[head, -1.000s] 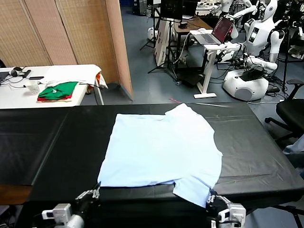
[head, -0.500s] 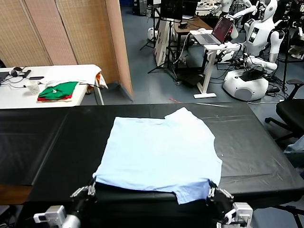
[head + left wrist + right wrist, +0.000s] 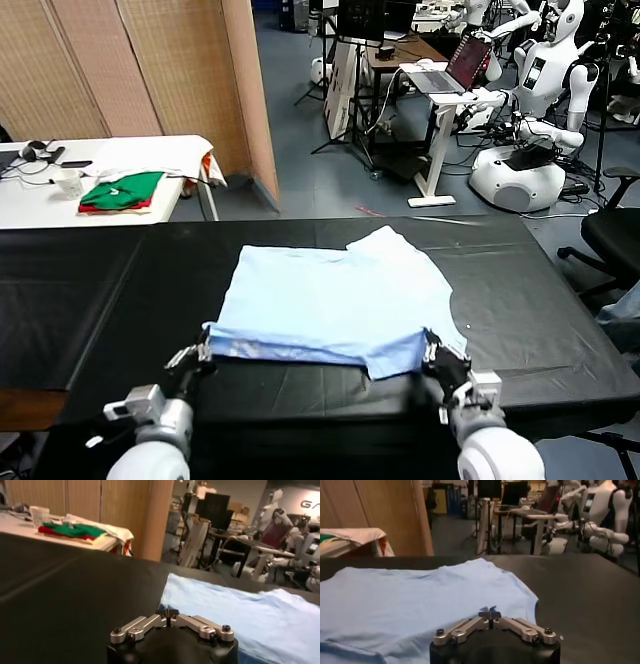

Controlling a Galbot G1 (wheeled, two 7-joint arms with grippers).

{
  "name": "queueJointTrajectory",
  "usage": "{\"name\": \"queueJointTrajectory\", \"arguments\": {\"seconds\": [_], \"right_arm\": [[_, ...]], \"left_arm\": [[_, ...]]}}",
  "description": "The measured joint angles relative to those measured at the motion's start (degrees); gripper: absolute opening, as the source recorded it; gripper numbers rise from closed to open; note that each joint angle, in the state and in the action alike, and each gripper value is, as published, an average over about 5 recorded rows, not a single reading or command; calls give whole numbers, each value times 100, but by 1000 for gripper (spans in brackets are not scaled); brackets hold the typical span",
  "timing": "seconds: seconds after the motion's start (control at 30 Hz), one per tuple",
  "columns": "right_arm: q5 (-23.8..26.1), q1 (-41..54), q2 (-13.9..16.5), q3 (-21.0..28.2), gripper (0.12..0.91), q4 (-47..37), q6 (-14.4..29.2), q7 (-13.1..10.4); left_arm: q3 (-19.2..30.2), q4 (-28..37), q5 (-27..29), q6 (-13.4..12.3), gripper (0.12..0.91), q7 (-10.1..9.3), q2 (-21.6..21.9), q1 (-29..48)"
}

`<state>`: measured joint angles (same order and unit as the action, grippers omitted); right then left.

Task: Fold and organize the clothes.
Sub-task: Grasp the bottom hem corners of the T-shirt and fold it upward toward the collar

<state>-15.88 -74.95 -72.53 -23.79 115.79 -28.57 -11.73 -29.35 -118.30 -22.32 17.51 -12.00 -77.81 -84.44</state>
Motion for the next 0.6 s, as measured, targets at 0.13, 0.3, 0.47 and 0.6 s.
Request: {"name": "queueJointTrajectory", "arguments": {"seconds": [0.13, 0.3, 0.47, 0.6], "right_arm": [[1, 249, 70, 67, 141, -273, 19, 11], [2, 510, 172, 184, 141, -580, 50, 41], [11, 710, 217, 304, 141, -839, 78, 54], [-7, 797, 219, 362, 160, -959, 91, 99]], "left_arm": [[80, 229, 98, 7, 147, 19, 50, 207], [157, 465, 165, 17, 147, 19, 101, 414], [203, 640, 208, 26, 147, 19, 181, 563], [272, 808, 221, 49, 147, 15, 284, 728]]}}
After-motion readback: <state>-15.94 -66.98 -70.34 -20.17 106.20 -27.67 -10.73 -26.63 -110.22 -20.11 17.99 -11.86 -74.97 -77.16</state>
